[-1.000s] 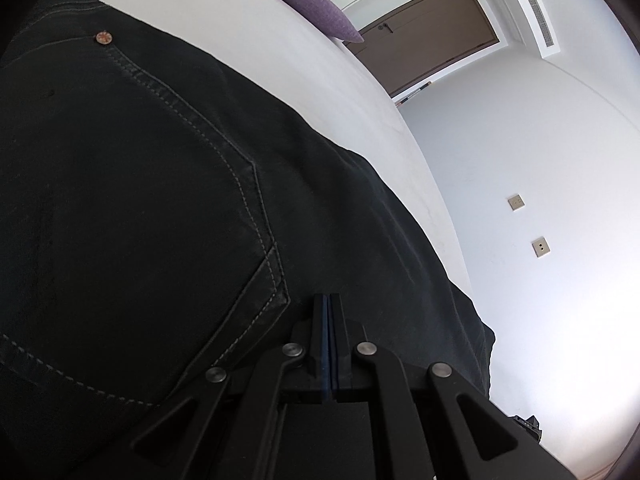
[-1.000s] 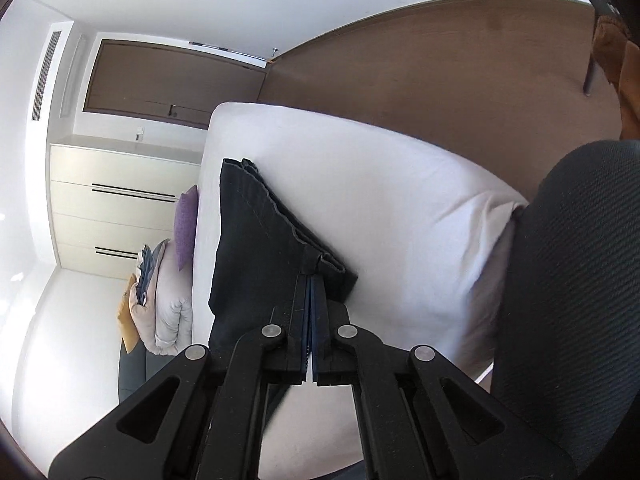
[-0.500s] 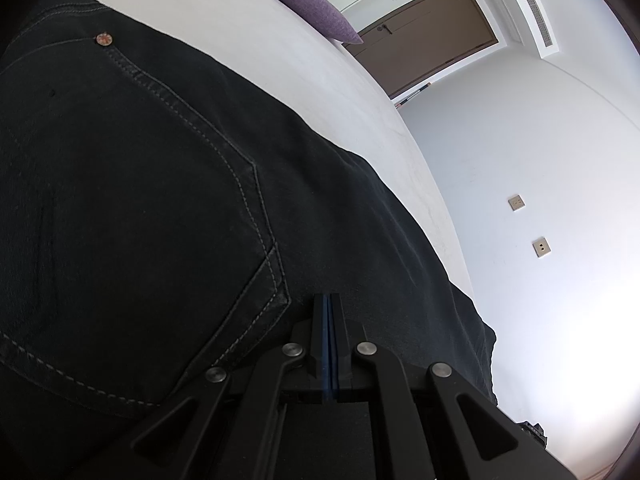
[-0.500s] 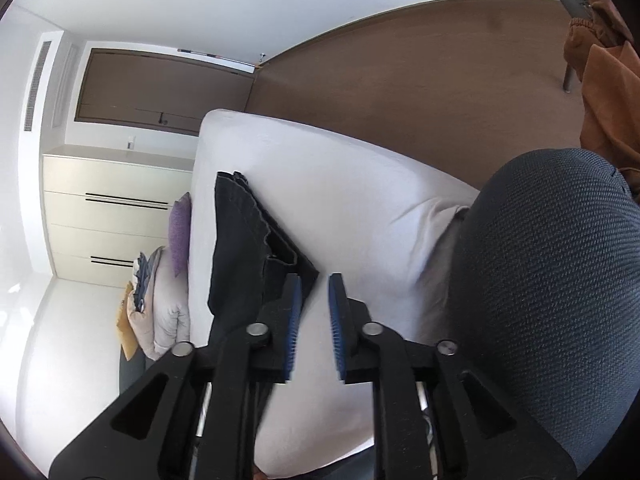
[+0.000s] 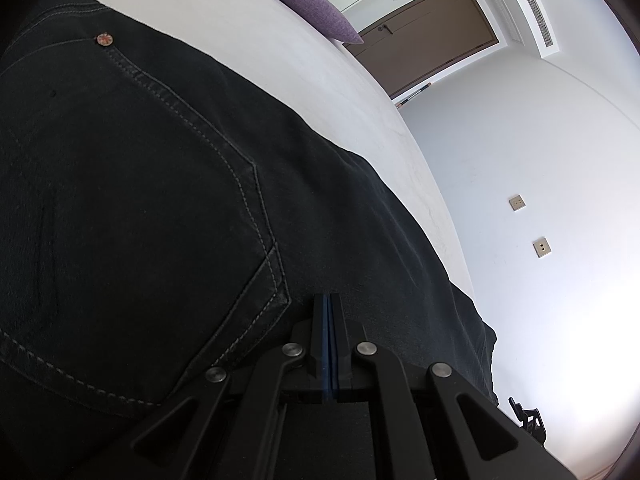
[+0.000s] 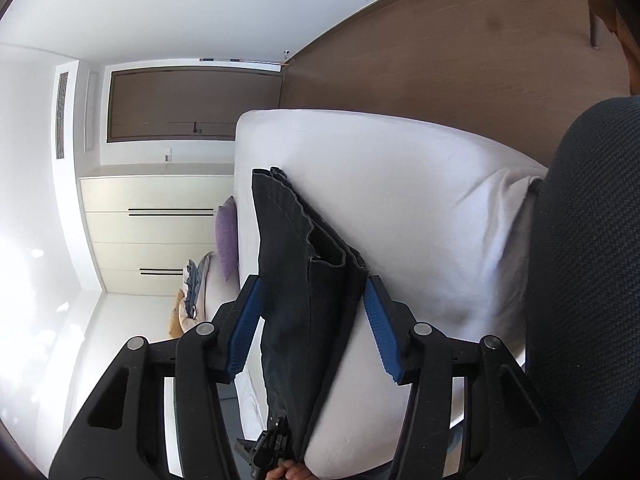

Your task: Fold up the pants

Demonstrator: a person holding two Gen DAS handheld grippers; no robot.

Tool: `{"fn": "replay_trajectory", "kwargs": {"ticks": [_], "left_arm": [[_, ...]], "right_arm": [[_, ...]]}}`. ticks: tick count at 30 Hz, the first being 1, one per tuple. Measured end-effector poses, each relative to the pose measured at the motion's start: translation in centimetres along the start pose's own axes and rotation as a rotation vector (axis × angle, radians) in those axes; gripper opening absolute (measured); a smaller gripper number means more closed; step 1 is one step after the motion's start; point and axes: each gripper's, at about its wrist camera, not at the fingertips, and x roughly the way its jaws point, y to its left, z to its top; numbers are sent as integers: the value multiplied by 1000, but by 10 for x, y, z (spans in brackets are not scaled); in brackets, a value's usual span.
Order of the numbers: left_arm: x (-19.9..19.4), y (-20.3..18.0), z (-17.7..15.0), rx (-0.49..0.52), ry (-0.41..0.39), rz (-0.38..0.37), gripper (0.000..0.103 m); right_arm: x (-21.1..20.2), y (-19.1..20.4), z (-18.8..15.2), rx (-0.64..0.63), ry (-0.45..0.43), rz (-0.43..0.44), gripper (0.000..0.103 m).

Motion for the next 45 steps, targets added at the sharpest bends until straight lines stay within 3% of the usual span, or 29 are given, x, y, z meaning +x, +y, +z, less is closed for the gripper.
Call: {"fn": "replay_trajectory", "kwargs": {"ticks": [2, 7, 15, 24, 31, 36, 39, 42, 45], "left_arm": [[0, 0, 0, 0, 0, 0, 5], [0, 0, 0, 1, 0, 0, 5], [-1, 1, 1, 1, 0, 0, 5], [-3, 3, 1, 2, 0, 1, 5], [-3, 4, 2, 3, 0, 2, 5], [-3, 5, 3, 3, 0, 3, 5], [-4, 6, 4, 4, 0, 3, 5], [-5, 7, 4, 4, 0, 3, 5], [-5, 7, 4, 4, 0, 3, 5]], "right_arm": [[4, -1, 1, 8, -3, 5, 50], [-2, -12, 0, 46, -13, 54, 35], [-23, -21, 3, 62, -44, 152, 37], [-6, -23, -2, 52, -1, 113, 37], [9, -8, -5, 27, 10, 171, 37], [17, -6, 5, 0, -24, 142, 37], [27, -1, 7, -21, -17, 109, 34], [33, 4, 6, -53, -16, 59, 15], [30, -1, 9, -55, -16, 29, 9]]}}
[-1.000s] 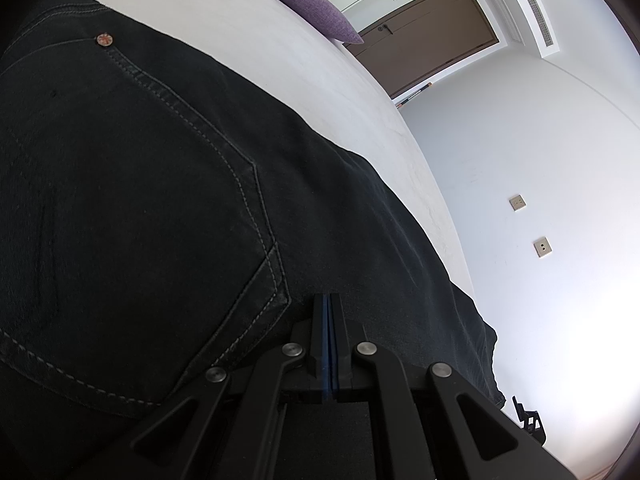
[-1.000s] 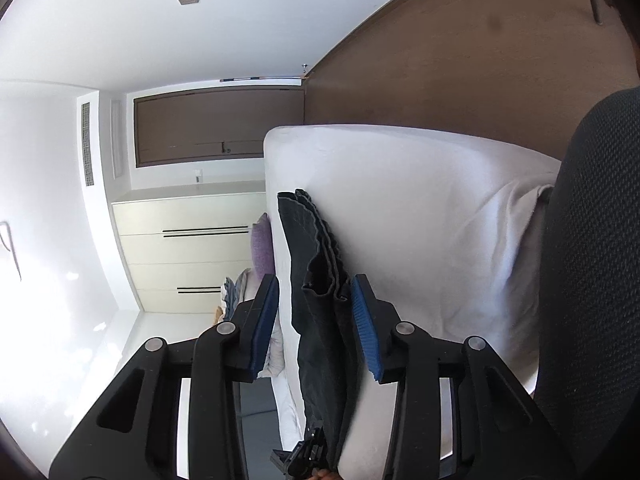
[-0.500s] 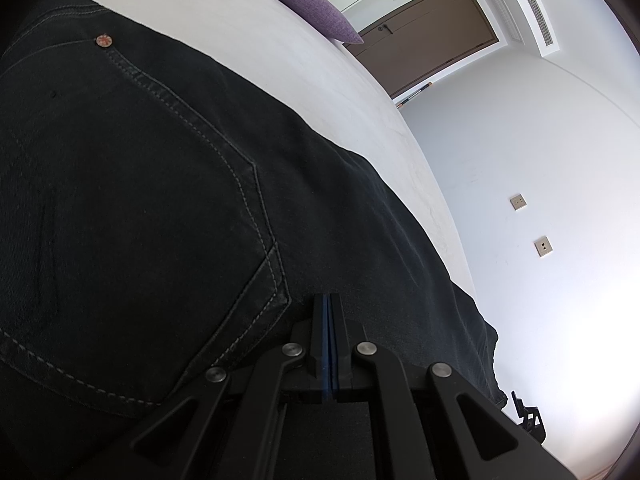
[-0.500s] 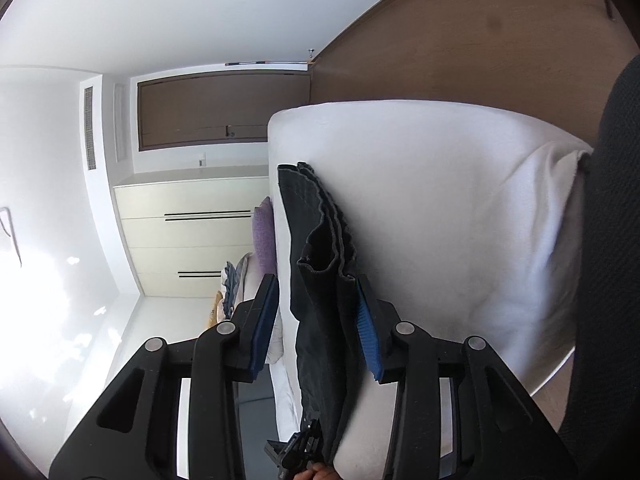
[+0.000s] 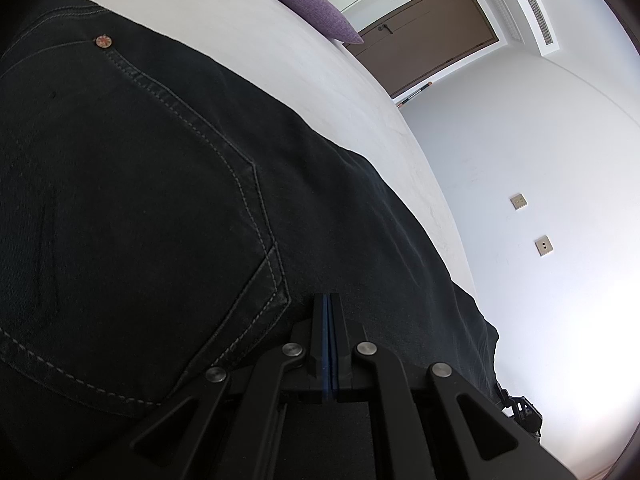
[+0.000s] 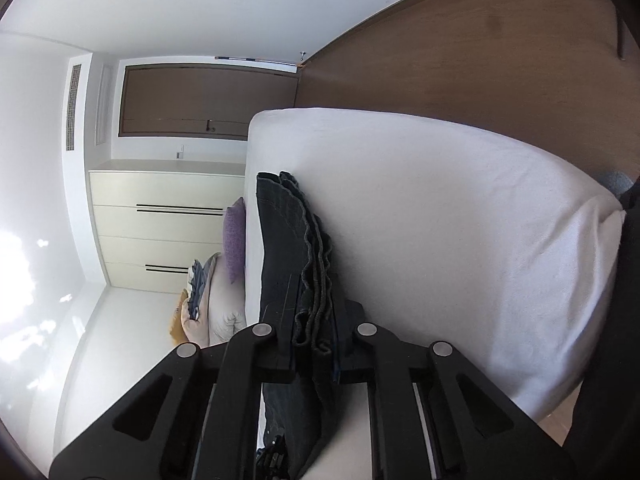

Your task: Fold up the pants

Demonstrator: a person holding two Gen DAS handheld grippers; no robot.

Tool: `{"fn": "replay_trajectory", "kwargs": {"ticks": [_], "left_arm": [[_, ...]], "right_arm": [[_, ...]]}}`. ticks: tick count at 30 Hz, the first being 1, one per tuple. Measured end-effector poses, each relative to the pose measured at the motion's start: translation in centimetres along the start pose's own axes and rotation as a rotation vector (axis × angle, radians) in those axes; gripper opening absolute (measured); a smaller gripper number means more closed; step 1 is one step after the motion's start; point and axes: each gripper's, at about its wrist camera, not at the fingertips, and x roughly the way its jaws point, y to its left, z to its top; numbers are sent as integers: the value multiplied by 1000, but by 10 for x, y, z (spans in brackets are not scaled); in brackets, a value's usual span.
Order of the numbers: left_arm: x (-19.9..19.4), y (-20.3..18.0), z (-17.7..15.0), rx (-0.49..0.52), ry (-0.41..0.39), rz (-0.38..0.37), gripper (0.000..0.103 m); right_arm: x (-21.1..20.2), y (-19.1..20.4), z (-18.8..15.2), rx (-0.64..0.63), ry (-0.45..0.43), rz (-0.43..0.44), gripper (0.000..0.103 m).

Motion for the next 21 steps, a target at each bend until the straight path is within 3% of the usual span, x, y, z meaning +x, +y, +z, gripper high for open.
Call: {"fn": "replay_trajectory", "kwargs": {"ticks": [7, 12, 14, 17, 20, 21], "left_arm": [[-1, 2, 1, 0, -1, -1, 5], [-1, 3, 4, 2, -4, -7, 5], [0, 3, 5, 2, -4, -10, 5], [0, 4, 7, 2, -3, -10, 5], [-1, 2, 9, 2, 4, 2, 5], [-2, 1, 10, -2, 9, 11, 3]], "right_arm": [[-4, 16, -1, -96, -16, -95, 9], [7, 70, -18, -358, -14, -201, 9], [18, 103, -42, -538, 12, -238, 9], [53, 149, -110, -893, 101, -293, 9], [95, 153, -199, -1247, 255, -401, 9], [109, 146, -218, -1306, 296, -428, 9]]}}
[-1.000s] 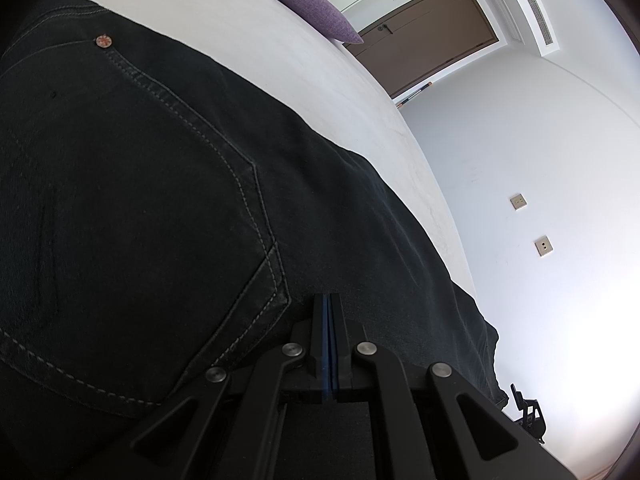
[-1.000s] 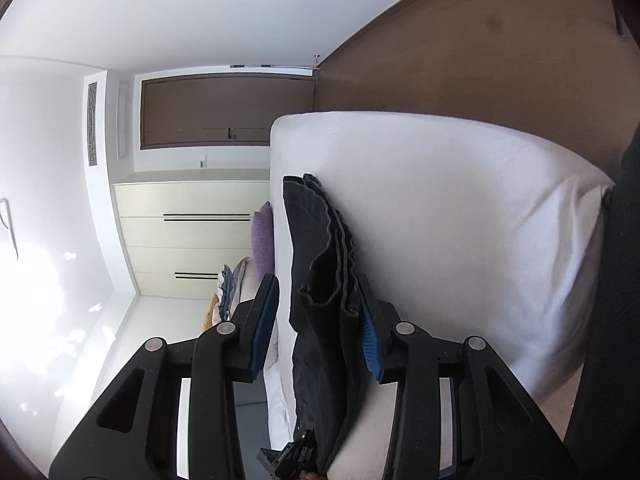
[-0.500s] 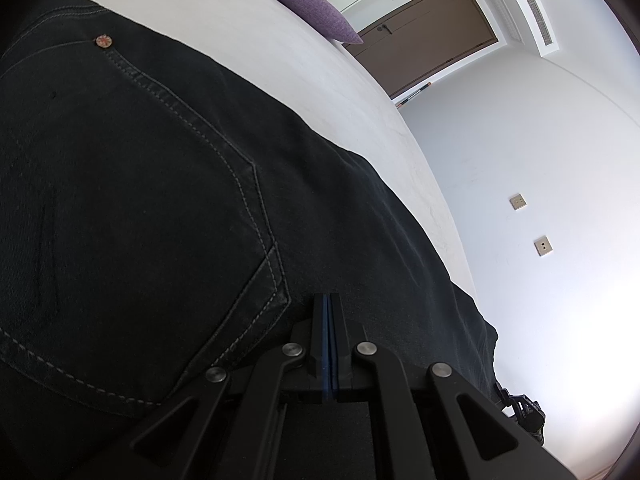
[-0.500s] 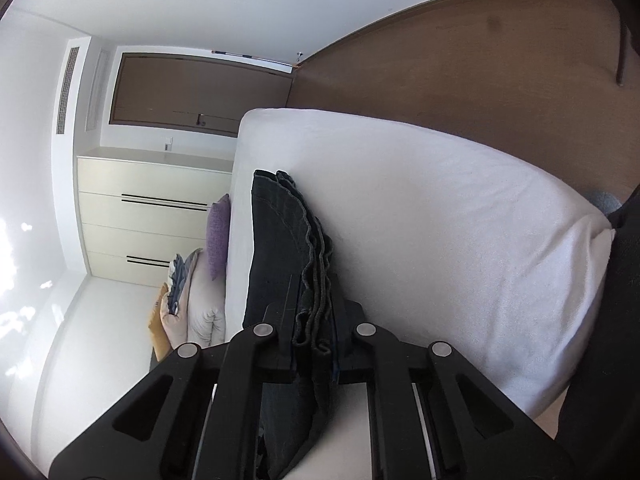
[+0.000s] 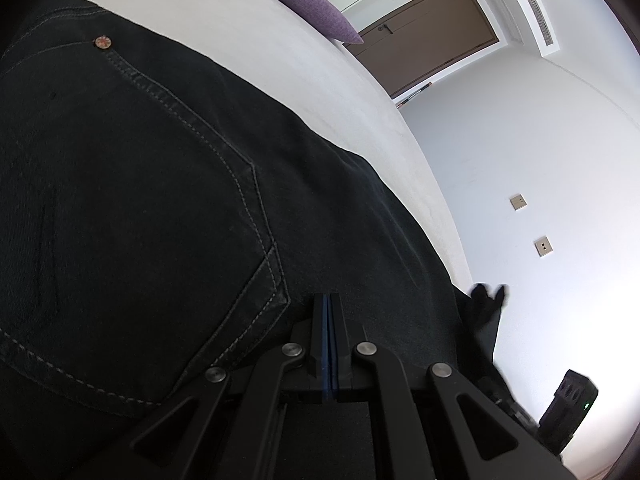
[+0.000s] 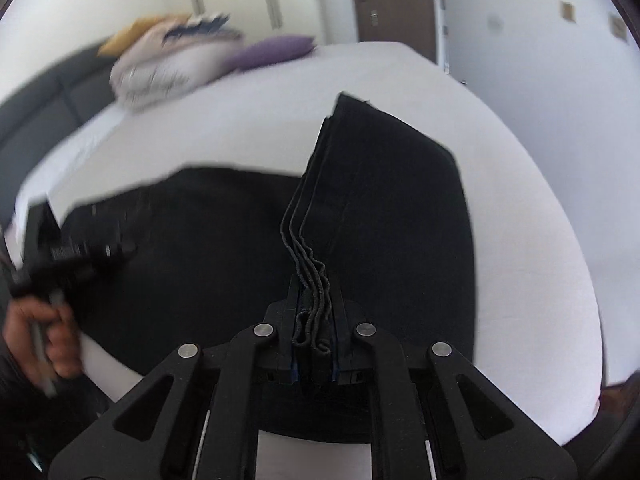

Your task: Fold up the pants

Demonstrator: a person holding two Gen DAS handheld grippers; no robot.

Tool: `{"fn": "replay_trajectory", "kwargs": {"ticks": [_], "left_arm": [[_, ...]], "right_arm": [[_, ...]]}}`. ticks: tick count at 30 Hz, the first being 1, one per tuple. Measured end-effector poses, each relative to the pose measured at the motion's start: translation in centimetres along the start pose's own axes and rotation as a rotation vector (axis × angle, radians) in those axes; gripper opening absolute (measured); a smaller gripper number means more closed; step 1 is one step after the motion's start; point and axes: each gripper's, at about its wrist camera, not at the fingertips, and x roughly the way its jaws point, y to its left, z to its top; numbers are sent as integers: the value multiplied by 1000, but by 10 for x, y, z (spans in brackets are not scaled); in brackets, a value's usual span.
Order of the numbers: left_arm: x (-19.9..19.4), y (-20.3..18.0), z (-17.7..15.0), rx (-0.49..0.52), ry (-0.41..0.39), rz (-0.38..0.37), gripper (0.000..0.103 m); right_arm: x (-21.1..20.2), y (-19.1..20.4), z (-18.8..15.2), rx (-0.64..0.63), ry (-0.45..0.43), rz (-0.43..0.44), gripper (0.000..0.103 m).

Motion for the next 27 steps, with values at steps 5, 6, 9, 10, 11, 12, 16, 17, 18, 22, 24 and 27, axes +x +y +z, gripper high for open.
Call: {"fn": "replay_trajectory", "kwargs": {"ticks": [5, 6, 9, 10, 11, 12, 16, 17, 18, 22, 24, 27], "left_arm": [[-2, -34, 1, 10, 5, -12, 70], [2, -45, 1, 14, 9, -12, 92], [26, -82, -3, 24, 76, -86, 100], [38, -92, -5, 27, 122, -108, 100], [51, -101, -8, 31, 168, -117, 100], [64, -109, -11, 40, 205, -114, 100], [92, -128, -10, 72, 253, -84, 100], [96, -130, -8, 67, 263, -89, 100], [99, -131, -5, 59, 274, -92, 100], [105, -134, 1, 65, 294, -89, 100], [105, -132, 1, 68, 296, -88, 98], [107, -127, 3, 64, 319, -80, 46]], "right_arm": [[13, 24, -17, -65, 10, -47, 9], [10, 21, -18, -52, 3, -47, 9], [4, 23, -20, -62, -28, -60, 9], [1, 27, -22, -72, -39, -68, 9], [0, 25, -18, -88, -52, -77, 9], [1, 28, -14, -105, -63, -83, 9], [-14, 38, -17, -167, -110, -105, 9], [-16, 39, -16, -180, -115, -108, 9], [-18, 41, -17, -191, -122, -110, 9], [-24, 50, -17, -224, -136, -100, 9], [-27, 56, -17, -243, -139, -97, 9], [-31, 63, -19, -262, -135, -83, 9]]}}
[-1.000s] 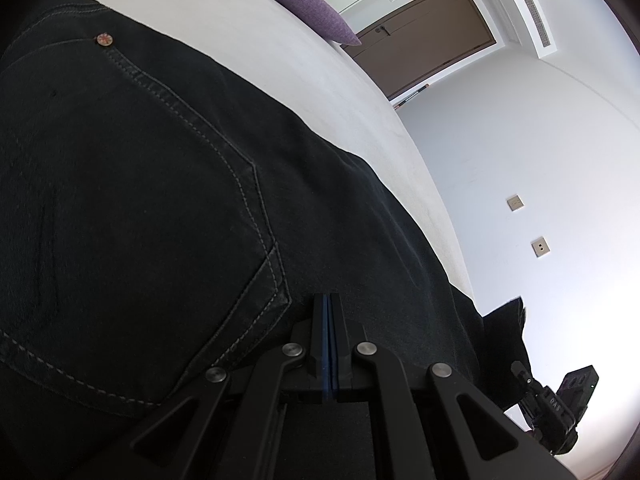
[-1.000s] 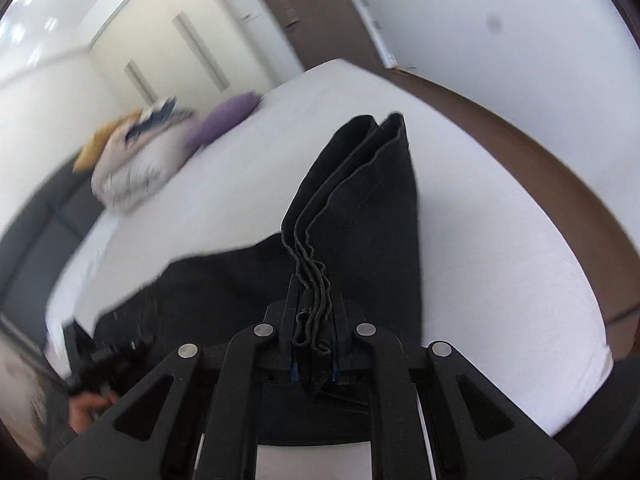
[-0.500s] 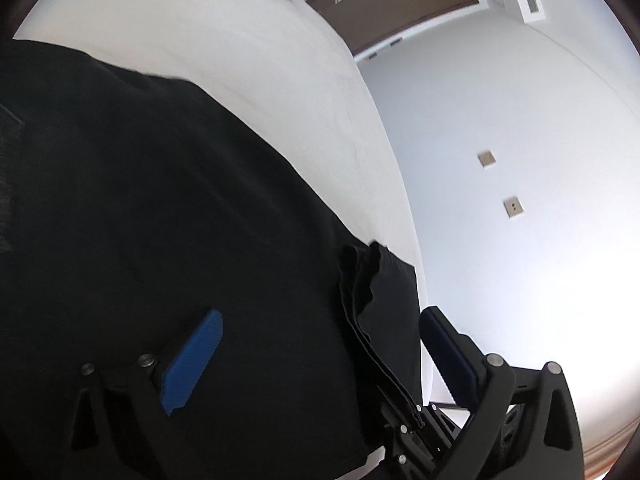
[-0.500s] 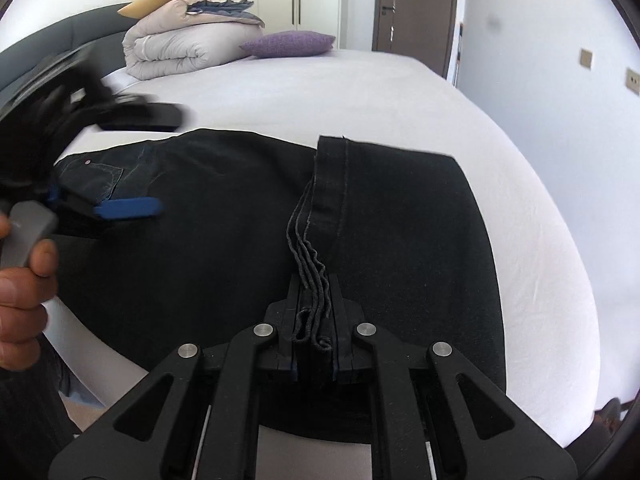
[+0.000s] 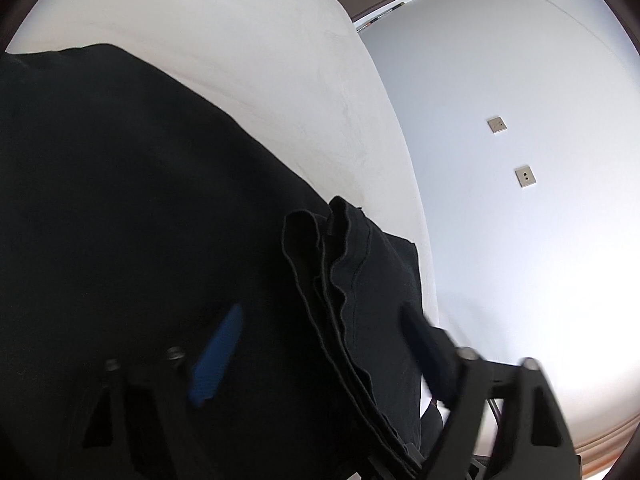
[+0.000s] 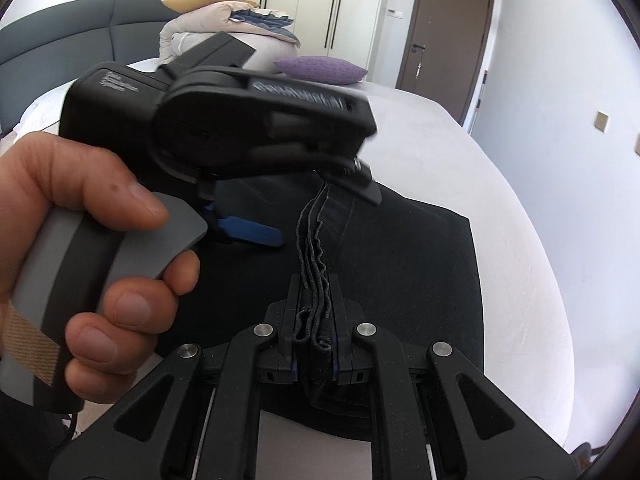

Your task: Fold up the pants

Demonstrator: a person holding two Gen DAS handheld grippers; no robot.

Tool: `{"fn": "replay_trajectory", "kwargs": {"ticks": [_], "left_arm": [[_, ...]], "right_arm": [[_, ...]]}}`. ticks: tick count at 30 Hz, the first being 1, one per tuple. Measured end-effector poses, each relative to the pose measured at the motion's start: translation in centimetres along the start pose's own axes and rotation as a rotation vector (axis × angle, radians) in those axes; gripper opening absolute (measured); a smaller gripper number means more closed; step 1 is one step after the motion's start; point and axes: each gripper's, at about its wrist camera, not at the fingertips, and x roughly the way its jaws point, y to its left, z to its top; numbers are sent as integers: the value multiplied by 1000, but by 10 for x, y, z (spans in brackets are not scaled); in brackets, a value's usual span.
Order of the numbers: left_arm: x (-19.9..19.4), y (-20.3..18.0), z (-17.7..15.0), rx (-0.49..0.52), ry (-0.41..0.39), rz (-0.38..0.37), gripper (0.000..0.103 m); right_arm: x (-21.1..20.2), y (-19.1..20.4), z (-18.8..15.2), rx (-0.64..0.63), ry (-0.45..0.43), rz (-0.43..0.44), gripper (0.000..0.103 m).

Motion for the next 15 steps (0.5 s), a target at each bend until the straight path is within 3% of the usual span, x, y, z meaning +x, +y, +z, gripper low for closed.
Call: {"fn": "replay_trajectory", "kwargs": {"ticks": [2, 5, 15], "left_arm": [[1, 6, 3, -13, 29, -20, 16], [-11, 6, 5, 17, 14, -12, 9], [-82, 36, 31, 94, -38, 64, 8]], "right_arm": [[-7, 7, 0, -20, -3, 5, 9], [-17, 21, 1, -55, 1, 15, 9], [-30, 73, 31, -174, 2, 132, 9]]}}
